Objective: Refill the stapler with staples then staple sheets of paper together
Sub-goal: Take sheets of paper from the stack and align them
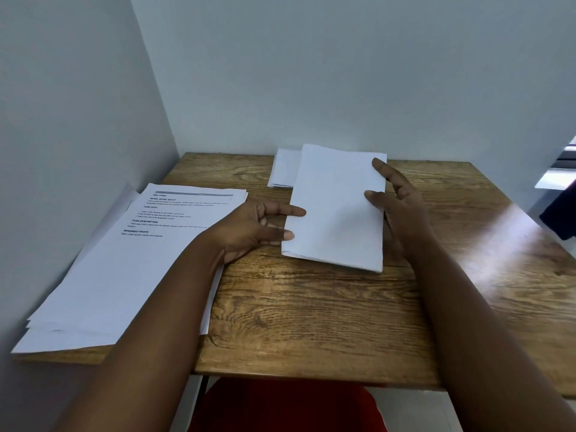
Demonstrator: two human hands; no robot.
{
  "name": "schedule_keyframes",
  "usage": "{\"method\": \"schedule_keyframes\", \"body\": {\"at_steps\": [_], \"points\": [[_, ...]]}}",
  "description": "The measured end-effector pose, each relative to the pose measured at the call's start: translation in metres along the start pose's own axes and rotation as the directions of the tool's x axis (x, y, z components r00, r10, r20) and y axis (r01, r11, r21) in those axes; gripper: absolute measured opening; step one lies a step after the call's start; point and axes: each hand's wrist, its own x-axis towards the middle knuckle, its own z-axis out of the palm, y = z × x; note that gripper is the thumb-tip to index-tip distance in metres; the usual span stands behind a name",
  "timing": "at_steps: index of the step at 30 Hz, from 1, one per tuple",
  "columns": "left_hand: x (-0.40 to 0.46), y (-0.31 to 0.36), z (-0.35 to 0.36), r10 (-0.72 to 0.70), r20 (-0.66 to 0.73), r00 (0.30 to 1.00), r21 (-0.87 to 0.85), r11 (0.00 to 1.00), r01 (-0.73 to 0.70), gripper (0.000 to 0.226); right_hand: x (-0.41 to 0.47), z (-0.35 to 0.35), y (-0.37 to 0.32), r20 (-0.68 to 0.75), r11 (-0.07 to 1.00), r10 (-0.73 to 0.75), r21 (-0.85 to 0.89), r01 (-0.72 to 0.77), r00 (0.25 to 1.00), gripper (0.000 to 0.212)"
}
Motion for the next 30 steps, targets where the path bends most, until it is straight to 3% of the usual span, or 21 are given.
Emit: {"method": "schedule_keyframes", "body": {"at_steps": [5,12,16,18,22,25,30], "points": [[-0.003,0.002,0.000,-0.031,0.083,0.996,-0.009,0.999,0.032,0.064,-0.002,-0.002,-0.002,0.054,0.999,-0.028,-0.039,0.030,0.998,0.046],[-0.001,0.004,0.000,0.066,-0.027,0.997,-0.200,0.977,-0.070,0.074,-0.005,0.004,-0.001,0.158,0.997,0.014,-0.076,-0.002,0.987,0.041],[0.000,0.003,-0.001,0.070,-0.068,0.995,-0.173,0.982,-0.081,0.080,-0.008,0.006,-0.005,0.218,0.995,0.055,-0.099,-0.034,0.974,0.048],[0.000,0.003,0.001,0.075,-0.109,0.991,-0.175,0.980,-0.093,0.073,-0.009,0.007,-0.006,0.241,0.992,0.056,-0.126,-0.026,0.969,0.053],[0.002,0.003,0.003,0.134,-0.319,0.938,-0.077,0.983,-0.167,0.038,-0.008,0.010,-0.004,0.284,0.993,0.079,-0.110,-0.050,0.956,0.075],[0.005,0.000,0.000,0.159,-0.393,0.906,-0.039,0.981,-0.189,0.029,-0.008,0.011,-0.003,0.309,0.988,0.085,-0.150,-0.040,0.947,0.079],[0.002,0.005,0.003,0.202,-0.389,0.899,-0.017,0.974,-0.227,0.060,-0.009,0.010,-0.002,0.299,0.986,0.058,-0.168,-0.007,0.952,0.072]]}}
